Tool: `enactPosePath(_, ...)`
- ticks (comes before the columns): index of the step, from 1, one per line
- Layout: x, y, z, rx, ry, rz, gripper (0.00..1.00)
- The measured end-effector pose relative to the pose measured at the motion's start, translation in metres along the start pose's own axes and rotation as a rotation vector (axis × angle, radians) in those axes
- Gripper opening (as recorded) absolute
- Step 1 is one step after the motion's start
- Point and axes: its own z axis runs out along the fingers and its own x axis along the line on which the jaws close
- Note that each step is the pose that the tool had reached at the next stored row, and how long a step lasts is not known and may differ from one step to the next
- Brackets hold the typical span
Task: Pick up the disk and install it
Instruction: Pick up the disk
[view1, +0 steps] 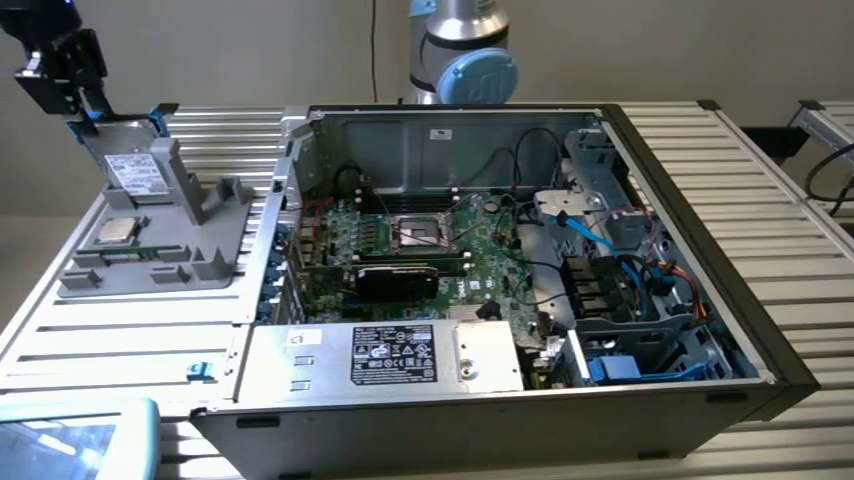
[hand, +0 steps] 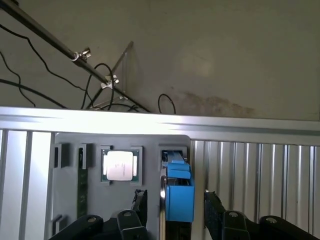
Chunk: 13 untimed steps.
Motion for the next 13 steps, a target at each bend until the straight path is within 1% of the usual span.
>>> enactPosePath(3, 0.000, 0.0008, 0.0055, -0.0001, 0.0011, 0.000, 0.57)
enactPosePath(13, -0.001, 0.0003, 0.0226, -0.0001, 0.0012, 0.000, 0.57)
